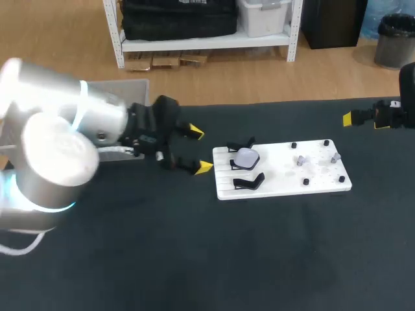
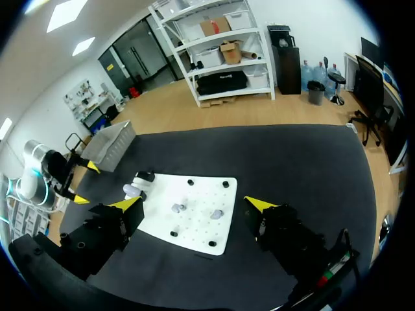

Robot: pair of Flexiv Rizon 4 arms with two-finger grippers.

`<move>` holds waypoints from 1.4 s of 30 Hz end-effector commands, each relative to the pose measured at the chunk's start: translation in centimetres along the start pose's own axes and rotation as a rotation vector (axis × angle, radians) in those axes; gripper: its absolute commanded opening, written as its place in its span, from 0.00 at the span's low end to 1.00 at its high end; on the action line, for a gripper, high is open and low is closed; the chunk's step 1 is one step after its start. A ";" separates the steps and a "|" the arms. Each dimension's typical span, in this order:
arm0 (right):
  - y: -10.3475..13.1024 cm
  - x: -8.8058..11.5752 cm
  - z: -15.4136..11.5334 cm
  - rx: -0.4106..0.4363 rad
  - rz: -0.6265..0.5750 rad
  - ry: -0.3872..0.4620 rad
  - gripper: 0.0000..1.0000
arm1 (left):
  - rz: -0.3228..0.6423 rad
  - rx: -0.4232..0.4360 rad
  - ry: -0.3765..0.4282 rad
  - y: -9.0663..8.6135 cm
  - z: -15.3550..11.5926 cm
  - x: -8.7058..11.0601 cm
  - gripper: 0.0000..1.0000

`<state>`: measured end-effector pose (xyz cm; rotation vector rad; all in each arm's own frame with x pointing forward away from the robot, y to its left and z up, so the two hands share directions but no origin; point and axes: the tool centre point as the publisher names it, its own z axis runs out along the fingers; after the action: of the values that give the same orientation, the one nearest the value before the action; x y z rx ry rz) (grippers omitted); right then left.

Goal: Pick up each earbud case from the left stands, insert the matching earbuds, close the lid, and place the case in the box.

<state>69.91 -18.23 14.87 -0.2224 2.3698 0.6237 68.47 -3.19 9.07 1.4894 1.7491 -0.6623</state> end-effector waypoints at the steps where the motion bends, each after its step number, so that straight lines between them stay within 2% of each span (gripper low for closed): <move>1: -0.1 0.0 0.0 -0.003 -0.001 0.001 1.00 | -0.001 0.020 0.047 0.9 4.1 -0.3 1.00; 13: -0.1 0.0 0.0 -0.003 -0.001 0.001 1.00 | -0.019 0.019 0.049 1.1 4.5 0.0 1.00; 17: -0.1 0.0 0.0 -0.003 -0.001 0.001 1.00 | -0.011 0.065 -0.001 0.9 5.7 0.2 1.00; 29: -0.1 0.0 0.0 -0.003 -0.001 0.001 1.00 | 0.019 0.151 -0.050 1.7 7.8 0.4 1.00; 31: -0.1 0.0 0.0 -0.003 -0.001 0.001 1.00 | 0.017 0.154 -0.049 1.7 8.0 0.4 0.97; 33: -0.1 0.0 0.0 -0.003 -0.001 0.001 1.00 | 0.010 0.157 -0.057 1.8 8.2 0.5 0.89; 35: -0.1 0.0 0.0 -0.003 -0.001 0.001 1.00 | 0.002 0.161 -0.063 2.0 8.3 0.7 0.88; 36: -0.1 0.0 0.0 -0.003 -0.001 0.001 1.00 | 0.000 0.163 -0.065 2.0 8.4 0.8 0.83; 42: -0.1 0.0 0.0 -0.003 -0.001 0.001 1.00 | 0.000 0.190 -0.077 2.3 9.3 0.8 0.78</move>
<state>69.91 -18.22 14.87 -0.2224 2.3699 0.6238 71.70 -9.05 3.53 1.5621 1.6747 -0.8814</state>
